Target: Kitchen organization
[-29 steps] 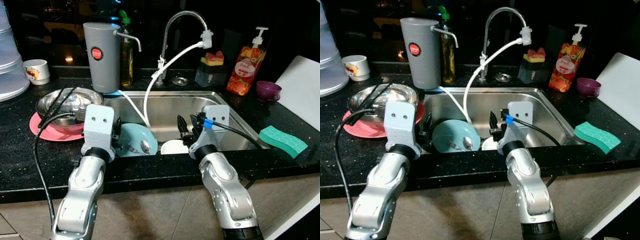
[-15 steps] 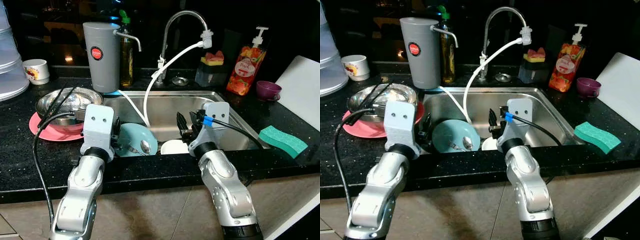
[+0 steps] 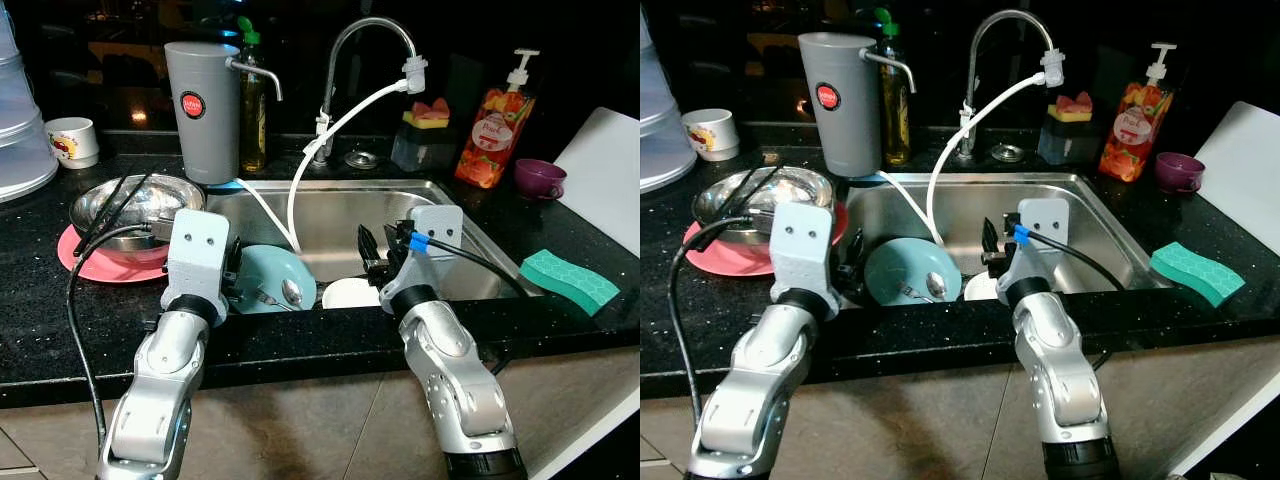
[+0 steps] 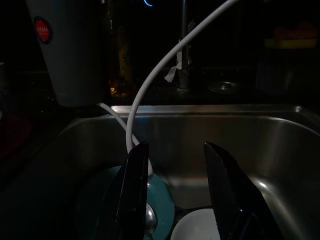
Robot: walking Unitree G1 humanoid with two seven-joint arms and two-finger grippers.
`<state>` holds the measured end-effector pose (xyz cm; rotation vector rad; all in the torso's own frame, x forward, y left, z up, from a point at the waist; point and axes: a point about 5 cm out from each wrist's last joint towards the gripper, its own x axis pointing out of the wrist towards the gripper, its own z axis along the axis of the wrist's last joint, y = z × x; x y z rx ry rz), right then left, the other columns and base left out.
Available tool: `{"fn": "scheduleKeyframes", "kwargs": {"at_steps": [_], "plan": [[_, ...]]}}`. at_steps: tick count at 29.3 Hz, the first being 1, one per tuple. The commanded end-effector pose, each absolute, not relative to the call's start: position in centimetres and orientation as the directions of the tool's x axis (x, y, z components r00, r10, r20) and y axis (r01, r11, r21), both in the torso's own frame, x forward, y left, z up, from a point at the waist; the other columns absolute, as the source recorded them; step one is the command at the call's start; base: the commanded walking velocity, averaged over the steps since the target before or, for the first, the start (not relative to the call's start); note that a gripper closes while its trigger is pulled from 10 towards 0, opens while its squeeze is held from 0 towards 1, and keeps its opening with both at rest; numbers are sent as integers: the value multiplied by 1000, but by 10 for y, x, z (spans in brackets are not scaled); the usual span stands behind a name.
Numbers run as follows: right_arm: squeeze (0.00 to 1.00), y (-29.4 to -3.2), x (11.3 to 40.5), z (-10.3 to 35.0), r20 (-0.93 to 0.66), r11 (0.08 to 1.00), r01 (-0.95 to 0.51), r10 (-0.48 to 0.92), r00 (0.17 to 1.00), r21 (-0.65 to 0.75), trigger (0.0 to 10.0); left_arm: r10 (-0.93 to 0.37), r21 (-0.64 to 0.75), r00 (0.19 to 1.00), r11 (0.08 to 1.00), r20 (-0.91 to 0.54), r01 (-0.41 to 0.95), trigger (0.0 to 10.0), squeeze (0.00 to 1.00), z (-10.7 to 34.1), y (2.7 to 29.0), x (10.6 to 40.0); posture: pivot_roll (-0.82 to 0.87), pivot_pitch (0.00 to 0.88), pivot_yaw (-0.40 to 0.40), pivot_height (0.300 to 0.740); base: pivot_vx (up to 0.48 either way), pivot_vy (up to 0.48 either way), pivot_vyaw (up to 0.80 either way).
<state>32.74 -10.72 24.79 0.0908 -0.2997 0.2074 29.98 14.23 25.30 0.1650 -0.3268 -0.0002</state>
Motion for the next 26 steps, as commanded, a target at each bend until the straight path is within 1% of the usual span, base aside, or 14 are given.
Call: {"fn": "scheduleKeyframes", "kwargs": {"at_steps": [1,8,14,21,26], "plan": [[0,-111,327,245,297,978,-198,171,939,65,10000,-39,173,948,985,317,-18,10000,0,254,141,300,167,130,-72,740,0,0,0],[0,-112,329,247,303,978,-198,170,938,65,10000,-43,173,946,985,322,-14,10000,0,256,137,301,171,125,-76,740,0,0,0],[0,-108,330,248,304,975,-211,182,935,65,10000,-35,172,947,985,318,-22,10000,0,255,140,303,166,119,-79,740,0,0,0],[0,-109,331,249,306,977,-206,177,936,64,10000,-44,169,946,986,322,-12,10000,0,256,137,303,165,121,-84,740,0,0,0],[0,-108,330,248,306,975,-213,185,934,62,10000,-33,166,944,986,327,-23,10000,0,256,139,302,167,118,-93,740,0,0,0]]}}
